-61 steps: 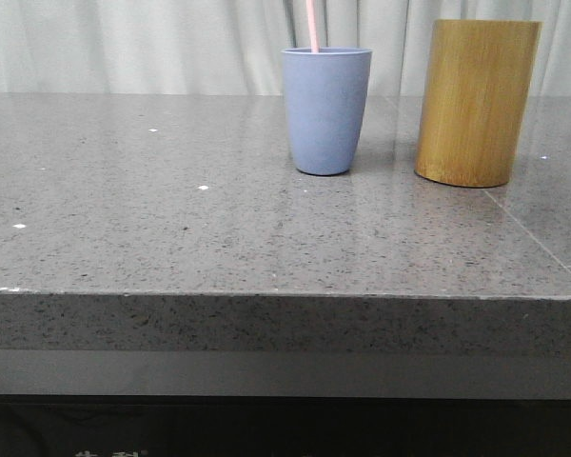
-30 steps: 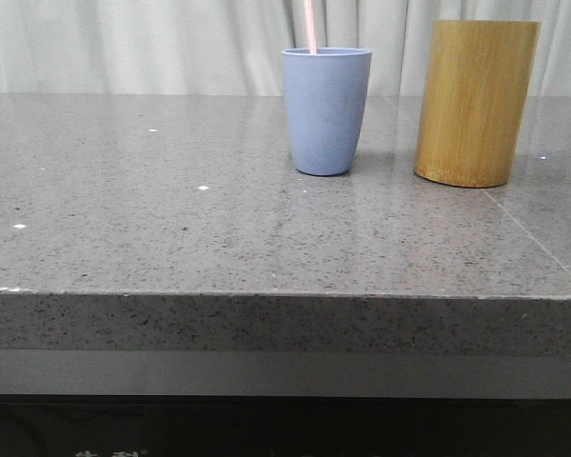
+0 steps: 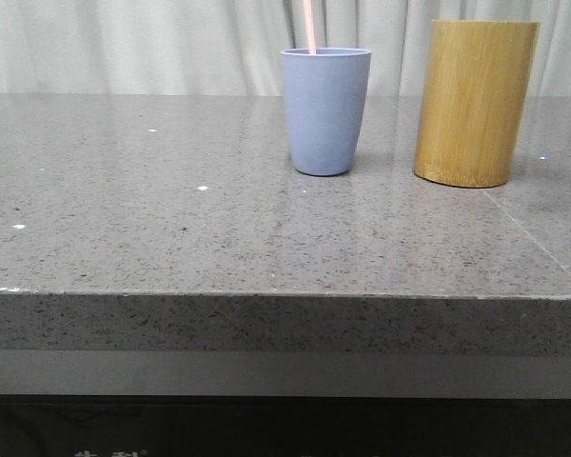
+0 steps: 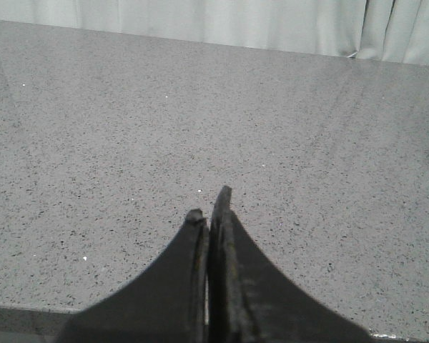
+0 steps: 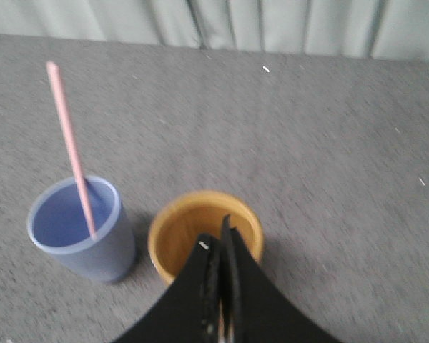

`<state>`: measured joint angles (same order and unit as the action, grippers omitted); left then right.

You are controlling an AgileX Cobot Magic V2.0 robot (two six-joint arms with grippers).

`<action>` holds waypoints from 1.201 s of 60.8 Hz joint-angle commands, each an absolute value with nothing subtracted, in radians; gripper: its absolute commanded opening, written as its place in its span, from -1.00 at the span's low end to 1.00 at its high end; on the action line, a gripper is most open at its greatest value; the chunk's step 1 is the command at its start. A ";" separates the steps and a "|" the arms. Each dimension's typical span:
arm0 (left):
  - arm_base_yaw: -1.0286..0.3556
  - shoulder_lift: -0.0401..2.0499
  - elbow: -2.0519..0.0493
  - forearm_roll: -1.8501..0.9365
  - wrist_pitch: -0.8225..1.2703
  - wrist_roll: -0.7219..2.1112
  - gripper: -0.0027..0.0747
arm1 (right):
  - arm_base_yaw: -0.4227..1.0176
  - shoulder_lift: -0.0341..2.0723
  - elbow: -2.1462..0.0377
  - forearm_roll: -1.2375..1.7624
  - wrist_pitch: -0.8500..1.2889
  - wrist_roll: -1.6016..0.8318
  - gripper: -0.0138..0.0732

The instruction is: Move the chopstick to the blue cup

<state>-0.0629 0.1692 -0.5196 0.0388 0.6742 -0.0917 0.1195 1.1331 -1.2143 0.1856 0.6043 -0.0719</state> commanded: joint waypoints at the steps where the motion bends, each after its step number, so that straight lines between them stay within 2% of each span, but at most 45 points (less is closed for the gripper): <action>1: -0.060 0.182 -0.542 0.039 0.592 -0.100 -0.98 | 0.100 1.020 -1.127 0.183 0.483 -0.075 -0.82; 19: -0.060 0.182 -0.542 0.039 0.592 -0.100 -0.98 | 0.100 0.672 -0.710 0.213 0.245 -0.075 -0.82; 39: -0.060 0.182 -0.542 0.039 0.592 -0.100 -0.98 | 0.100 0.266 -0.388 0.213 0.252 -0.075 -0.82; 50: -0.060 0.182 -0.542 0.039 0.592 -0.100 -0.98 | 0.100 0.126 -0.327 0.213 0.257 -0.075 -0.82; 73: -0.060 0.182 -0.542 0.039 0.592 -0.100 -0.98 | 0.100 0.109 -0.327 0.213 0.274 -0.075 -0.82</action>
